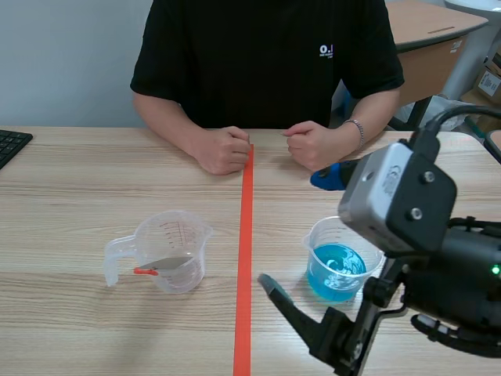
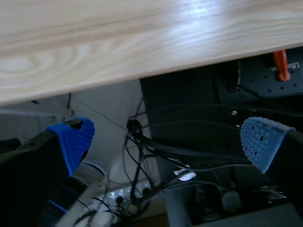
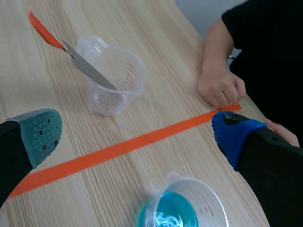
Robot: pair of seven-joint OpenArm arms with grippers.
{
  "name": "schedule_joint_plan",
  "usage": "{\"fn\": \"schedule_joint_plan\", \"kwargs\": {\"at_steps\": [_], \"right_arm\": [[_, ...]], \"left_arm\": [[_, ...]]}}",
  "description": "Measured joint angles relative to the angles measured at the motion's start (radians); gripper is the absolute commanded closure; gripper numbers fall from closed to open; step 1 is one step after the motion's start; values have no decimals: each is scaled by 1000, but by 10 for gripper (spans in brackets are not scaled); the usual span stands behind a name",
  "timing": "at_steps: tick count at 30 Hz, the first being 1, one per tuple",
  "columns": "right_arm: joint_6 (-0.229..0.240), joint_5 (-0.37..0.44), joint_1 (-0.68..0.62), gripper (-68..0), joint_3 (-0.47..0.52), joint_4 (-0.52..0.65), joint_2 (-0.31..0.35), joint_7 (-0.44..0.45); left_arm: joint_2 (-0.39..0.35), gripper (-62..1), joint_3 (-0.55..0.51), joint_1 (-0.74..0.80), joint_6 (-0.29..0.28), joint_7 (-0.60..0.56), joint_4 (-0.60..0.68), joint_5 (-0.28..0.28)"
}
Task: Do the redox reaction experiment.
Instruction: 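Lift the metal plate out of the left beaker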
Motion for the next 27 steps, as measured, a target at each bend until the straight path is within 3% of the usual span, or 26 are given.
{"fn": "schedule_joint_plan", "kwargs": {"at_steps": [12, 20, 27], "right_arm": [[0, -99, 177, -679, -283, -11, -8, -24], [-5, -145, 278, -679, -410, -151, -91, -19], [-52, -220, 357, -679, -514, -255, -188, 3]], "left_arm": [[4, -623, 97, -77, 3, 4, -6, 0], [4, -623, 109, -77, 3, 5, -6, 0], [4, -623, 109, -77, 3, 4, -6, 0]]}}
